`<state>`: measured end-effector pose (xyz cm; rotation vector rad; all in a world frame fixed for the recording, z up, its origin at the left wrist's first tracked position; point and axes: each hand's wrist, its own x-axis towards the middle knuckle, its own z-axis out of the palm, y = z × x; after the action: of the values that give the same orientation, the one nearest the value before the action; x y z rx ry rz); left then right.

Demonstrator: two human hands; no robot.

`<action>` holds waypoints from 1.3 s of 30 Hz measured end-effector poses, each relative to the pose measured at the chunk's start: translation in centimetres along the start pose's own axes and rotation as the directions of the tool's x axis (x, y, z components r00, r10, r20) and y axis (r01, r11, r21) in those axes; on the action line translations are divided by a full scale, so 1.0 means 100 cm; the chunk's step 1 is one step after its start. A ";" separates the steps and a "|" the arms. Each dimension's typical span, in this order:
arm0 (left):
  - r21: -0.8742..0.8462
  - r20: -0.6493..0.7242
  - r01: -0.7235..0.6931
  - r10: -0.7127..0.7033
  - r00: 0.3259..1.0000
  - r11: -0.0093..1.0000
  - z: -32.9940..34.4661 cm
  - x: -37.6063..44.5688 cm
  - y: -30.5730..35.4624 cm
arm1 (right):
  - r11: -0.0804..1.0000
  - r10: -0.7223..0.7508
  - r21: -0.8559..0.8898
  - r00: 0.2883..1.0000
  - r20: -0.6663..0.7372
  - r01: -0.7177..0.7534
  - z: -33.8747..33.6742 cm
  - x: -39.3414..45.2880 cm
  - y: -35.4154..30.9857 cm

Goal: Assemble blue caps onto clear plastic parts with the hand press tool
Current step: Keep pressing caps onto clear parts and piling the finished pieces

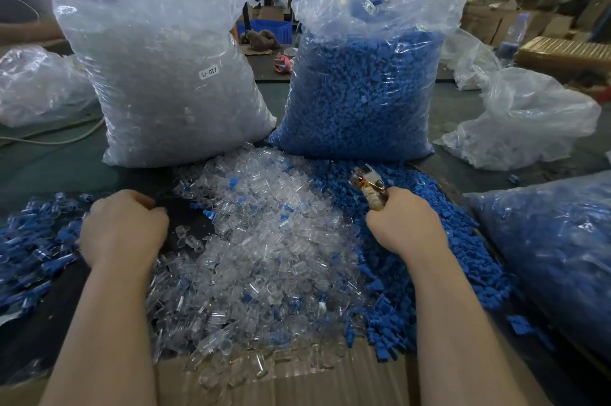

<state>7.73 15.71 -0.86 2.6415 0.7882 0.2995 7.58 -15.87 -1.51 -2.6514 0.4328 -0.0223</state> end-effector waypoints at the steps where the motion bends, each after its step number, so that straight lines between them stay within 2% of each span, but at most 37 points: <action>1: 0.028 0.066 -0.012 0.011 0.998 1.000 -0.001 0.000 0.004 | 1.000 0.015 -0.013 1.000 -0.005 -0.016 0.000 -0.001 -0.001; 4: 0.045 0.261 -0.058 0.044 0.964 0.997 0.003 -0.005 0.015 | 0.997 0.048 -0.053 0.999 -0.003 -0.048 0.001 -0.003 -0.002; 6: 0.020 0.306 -0.068 0.059 0.950 0.997 0.006 -0.007 0.019 | 0.995 0.062 -0.076 0.998 0.010 -0.061 0.001 -0.005 -0.003; 11: -0.074 0.266 -0.097 0.114 0.957 0.992 0.010 -0.010 0.024 | 0.993 0.049 -0.105 0.998 0.028 -0.045 0.004 -0.005 -0.006; 14: -0.292 0.204 -0.144 0.208 0.957 0.945 0.010 -0.018 0.034 | 0.992 0.055 -0.113 0.998 0.017 -0.052 0.005 -0.005 -0.007; 16: -0.470 0.218 -0.143 0.271 0.937 0.871 0.011 -0.024 0.045 | 0.990 0.085 -0.110 0.996 0.008 -0.083 0.005 -0.005 -0.008; 19: -0.665 0.315 -0.051 0.342 0.885 0.745 0.016 -0.033 0.061 | 0.987 0.108 -0.125 0.994 0.015 -0.105 0.004 -0.005 -0.009; 24: -0.766 0.367 0.022 0.409 0.836 0.642 0.023 -0.043 0.076 | 0.985 0.091 -0.150 0.996 0.014 -0.088 0.002 -0.006 -0.008; 28: -0.823 0.400 0.115 0.424 0.813 0.556 0.021 -0.052 0.083 | 0.987 0.061 -0.147 0.998 0.019 -0.057 0.001 -0.006 -0.008; 35: -0.861 0.476 0.263 0.505 0.720 0.436 0.008 -0.062 0.088 | 0.990 0.056 -0.129 0.998 0.018 -0.054 0.002 -0.007 -0.008; 39: -0.859 0.479 0.260 0.509 0.716 0.442 0.008 -0.065 0.091 | 0.993 0.048 -0.104 0.999 -0.010 -0.049 0.003 -0.006 -0.009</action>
<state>7.03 4.81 1.48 1.5067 0.0324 -0.2270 7.26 -14.77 -1.36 -2.7423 0.5138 0.0057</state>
